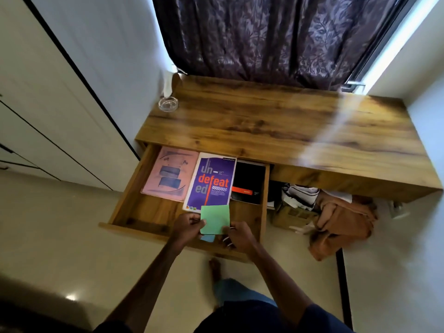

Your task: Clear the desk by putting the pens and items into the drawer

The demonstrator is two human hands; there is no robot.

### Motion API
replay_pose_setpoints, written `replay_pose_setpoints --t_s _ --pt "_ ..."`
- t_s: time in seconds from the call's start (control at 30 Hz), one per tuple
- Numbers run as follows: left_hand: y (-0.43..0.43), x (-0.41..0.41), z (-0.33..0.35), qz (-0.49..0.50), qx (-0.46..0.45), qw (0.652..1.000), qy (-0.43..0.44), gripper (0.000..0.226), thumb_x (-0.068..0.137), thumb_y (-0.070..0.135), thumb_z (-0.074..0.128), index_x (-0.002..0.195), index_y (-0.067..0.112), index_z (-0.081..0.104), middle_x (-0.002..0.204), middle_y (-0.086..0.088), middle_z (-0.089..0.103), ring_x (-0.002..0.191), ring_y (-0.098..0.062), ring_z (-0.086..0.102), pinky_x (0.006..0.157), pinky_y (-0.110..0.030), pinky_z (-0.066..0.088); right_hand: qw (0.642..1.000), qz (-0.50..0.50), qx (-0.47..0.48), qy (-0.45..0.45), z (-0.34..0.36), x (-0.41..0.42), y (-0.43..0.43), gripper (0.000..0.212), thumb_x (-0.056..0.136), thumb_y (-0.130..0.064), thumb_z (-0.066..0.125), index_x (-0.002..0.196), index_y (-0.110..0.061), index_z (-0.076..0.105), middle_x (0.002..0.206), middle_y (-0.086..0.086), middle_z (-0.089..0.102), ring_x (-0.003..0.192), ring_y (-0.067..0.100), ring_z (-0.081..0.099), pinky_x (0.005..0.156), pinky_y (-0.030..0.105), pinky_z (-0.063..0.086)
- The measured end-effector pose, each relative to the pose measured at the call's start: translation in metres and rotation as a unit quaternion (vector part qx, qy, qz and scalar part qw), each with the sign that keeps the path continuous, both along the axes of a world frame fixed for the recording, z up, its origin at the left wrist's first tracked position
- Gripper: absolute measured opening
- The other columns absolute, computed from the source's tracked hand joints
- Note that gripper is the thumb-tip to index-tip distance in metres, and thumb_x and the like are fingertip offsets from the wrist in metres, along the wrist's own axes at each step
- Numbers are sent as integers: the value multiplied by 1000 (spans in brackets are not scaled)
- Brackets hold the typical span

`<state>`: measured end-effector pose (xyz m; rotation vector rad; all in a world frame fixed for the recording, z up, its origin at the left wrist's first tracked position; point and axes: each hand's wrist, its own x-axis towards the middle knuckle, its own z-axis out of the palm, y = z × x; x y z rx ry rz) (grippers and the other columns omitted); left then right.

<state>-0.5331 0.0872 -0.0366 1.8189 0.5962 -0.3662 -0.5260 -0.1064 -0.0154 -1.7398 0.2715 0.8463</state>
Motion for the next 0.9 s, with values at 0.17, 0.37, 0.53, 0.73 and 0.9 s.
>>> replay_pose_setpoints --t_s 0.17,0.37,0.53,0.73,0.9 --pt "52 27 -28 12 -1 999 46 6 93 3 68 95 7 64 89 -11 71 60 -7 67 44 -20 54 999 -18 -14 48 -32 26 56 21 102 -10 51 119 -2 61 78 11 69 44 10 60 40 20 45" --pt "124 59 -56 45 41 994 93 15 92 2 69 87 11 59 106 -23 70 79 -27 67 52 -28 57 993 56 -25 98 -50 60 99 21 76 -39 61 77 -20 52 73 2 59 58 17 55 49 21 48" --pt "160 72 -53 16 94 985 145 20 96 7 65 114 -1 60 119 -20 64 113 -34 64 67 -26 52 997 -40 -7 69 -27 67 117 27 74 -40 78 85 -19 64 83 6 67 70 20 63 63 35 58" --pt "198 89 -69 -55 124 969 205 33 101 16 60 130 -1 57 128 -19 63 112 -28 65 88 -34 56 991 -122 -32 52 -34 60 137 16 88 -27 67 89 -11 68 86 10 69 69 20 67 59 31 52" --pt "216 97 -75 -108 158 954 230 36 99 19 63 130 3 55 125 -14 64 92 -18 63 73 -27 57 985 -136 -99 34 -31 39 161 5 95 -16 65 91 -13 67 96 16 71 85 30 73 80 48 59"
